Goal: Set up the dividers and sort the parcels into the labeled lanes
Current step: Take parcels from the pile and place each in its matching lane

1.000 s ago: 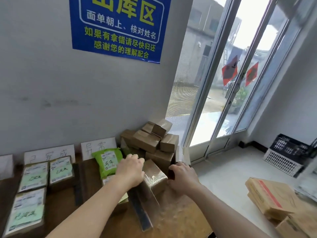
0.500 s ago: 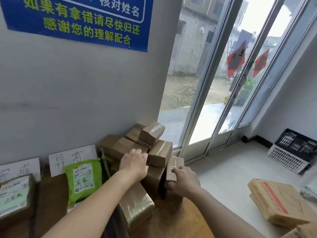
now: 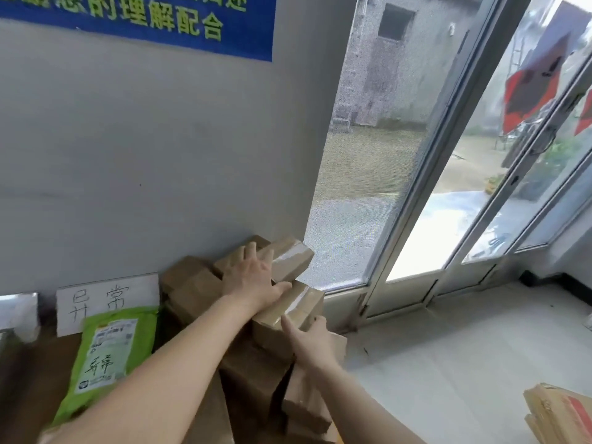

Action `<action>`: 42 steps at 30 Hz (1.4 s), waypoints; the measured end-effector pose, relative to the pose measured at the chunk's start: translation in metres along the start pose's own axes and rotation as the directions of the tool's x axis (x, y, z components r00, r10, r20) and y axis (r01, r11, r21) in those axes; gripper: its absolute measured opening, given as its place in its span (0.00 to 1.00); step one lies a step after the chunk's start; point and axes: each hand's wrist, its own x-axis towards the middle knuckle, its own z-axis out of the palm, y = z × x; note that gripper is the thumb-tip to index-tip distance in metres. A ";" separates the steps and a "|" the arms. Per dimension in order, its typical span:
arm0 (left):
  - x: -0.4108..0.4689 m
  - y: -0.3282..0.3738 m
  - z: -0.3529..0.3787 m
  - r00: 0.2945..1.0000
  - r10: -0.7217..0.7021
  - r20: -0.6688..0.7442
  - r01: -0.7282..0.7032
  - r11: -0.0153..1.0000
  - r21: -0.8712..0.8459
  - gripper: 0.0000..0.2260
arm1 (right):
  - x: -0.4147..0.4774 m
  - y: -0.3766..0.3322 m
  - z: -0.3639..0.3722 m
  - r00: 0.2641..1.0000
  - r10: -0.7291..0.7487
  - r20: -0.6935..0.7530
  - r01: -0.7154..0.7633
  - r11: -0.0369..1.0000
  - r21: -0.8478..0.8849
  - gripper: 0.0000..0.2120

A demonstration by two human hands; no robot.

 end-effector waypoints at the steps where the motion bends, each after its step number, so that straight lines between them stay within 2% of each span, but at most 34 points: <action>1: 0.006 0.002 0.004 1.000 -0.021 0.020 0.021 1.000 0.000 0.37 | 0.007 -0.001 0.002 1.000 0.019 0.022 -0.020 0.997 0.071 0.36; 5: 0.020 0.003 0.016 0.993 -0.090 0.083 0.095 0.994 -0.053 0.38 | 0.025 -0.004 0.009 0.990 0.115 0.083 -0.134 0.953 0.271 0.39; 8: 0.018 -0.004 0.021 0.991 -0.128 0.036 0.131 0.983 -0.126 0.36 | 0.027 -0.007 0.013 0.982 0.169 0.086 -0.189 0.904 0.384 0.40; 9: 0.016 -0.006 0.021 0.988 -0.156 0.019 0.157 0.969 -0.192 0.35 | 0.028 -0.009 0.013 0.981 0.178 0.079 -0.195 0.881 0.431 0.38; 11: 0.010 -0.013 0.017 0.972 -0.237 -0.003 0.217 0.894 -0.392 0.32 | 0.025 -0.013 0.013 0.984 0.160 0.077 -0.177 0.826 0.536 0.26; 12: 0.007 -0.016 0.015 0.959 -0.284 -0.002 0.245 0.832 -0.497 0.30 | 0.023 -0.015 0.012 0.989 0.134 0.064 -0.146 0.803 0.578 0.21; 14: -0.002 -0.025 0.010 0.926 -0.377 0.020 0.273 0.633 -0.725 0.27 | 0.018 -0.018 0.011 0.997 0.056 -0.048 -0.016 0.796 0.605 0.23; 16: -0.016 -0.033 0.004 0.887 -0.452 0.097 0.262 0.319 -0.911 0.23 | 0.005 -0.023 0.008 0.973 -0.077 -0.218 0.179 0.846 0.503 0.22; 17: -0.024 -0.036 0.001 0.869 -0.469 0.157 0.257 0.156 -0.954 0.22 | -0.001 -0.024 0.008 0.944 -0.167 -0.285 0.273 0.880 0.388 0.22; 19: -0.043 -0.043 0.000 0.837 -0.463 0.293 0.276 -0.106 -0.955 0.23 | -0.013 -0.022 0.012 0.845 -0.377 -0.379 0.435 0.897 0.077 0.26; 20: -0.054 -0.047 -0.001 0.819 -0.453 0.353 0.288 -0.208 -0.935 0.20 | -0.016 -0.019 0.016 0.763 -0.496 -0.413 0.515 0.854 -0.075 0.28; 22: -0.075 -0.056 0.003 0.787 -0.425 0.446 0.321 -0.336 -0.886 0.13 | -0.020 -0.010 0.029 0.635 -0.675 -0.376 0.610 0.737 -0.292 0.32; 23: -0.084 -0.061 0.007 0.772 -0.427 0.470 0.331 -0.362 -0.872 0.11 | -0.024 -0.005 0.035 0.615 -0.717 -0.329 0.627 0.697 -0.347 0.35; 26: -0.104 -0.076 0.017 0.755 -0.442 0.485 0.330 -0.383 -0.863 0.09 | -0.035 0.007 0.049 0.576 -0.779 -0.249 0.675 0.625 -0.392 0.38; 28: -0.108 -0.084 0.015 0.750 -0.462 0.474 0.327 -0.365 -0.872 0.10 | -0.042 0.011 0.053 0.547 -0.805 -0.230 0.708 0.592 -0.386 0.33; 30: -0.108 -0.090 0.015 0.759 -0.505 0.411 0.294 -0.298 -0.908 0.12 | -0.047 0.010 0.055 0.513 -0.824 -0.241 0.736 0.566 -0.370 0.26; 33: -0.107 -0.095 0.013 0.807 -0.506 0.305 0.306 -0.085 -0.948 0.34 | -0.049 0.010 0.058 0.464 -0.840 -0.281 0.773 0.538 -0.335 0.25; 34: -0.108 -0.092 0.011 0.816 -0.505 0.282 0.309 -0.032 -0.950 0.37 | -0.048 0.010 0.060 0.466 -0.836 -0.290 0.773 0.544 -0.325 0.26; 37: -0.107 -0.089 0.012 0.811 -0.536 0.234 0.303 0.042 -0.952 0.35 | -0.042 0.008 0.062 0.508 -0.804 -0.310 0.763 0.587 -0.272 0.25; 39: -0.104 -0.091 0.014 0.801 -0.554 0.229 0.306 0.049 -0.951 0.32 | -0.037 0.006 0.060 0.531 -0.786 -0.316 0.762 0.606 -0.227 0.24; 40: -0.103 -0.092 0.014 0.798 -0.557 0.232 0.301 0.035 -0.953 0.29 | -0.033 0.005 0.058 0.570 -0.761 -0.309 0.749 0.636 -0.186 0.24; 42: -0.103 -0.095 0.018 0.792 -0.555 0.255 0.291 -0.024 -0.956 0.21 | -0.025 0.007 0.054 0.703 -0.668 -0.243 0.671 0.737 -0.084 0.27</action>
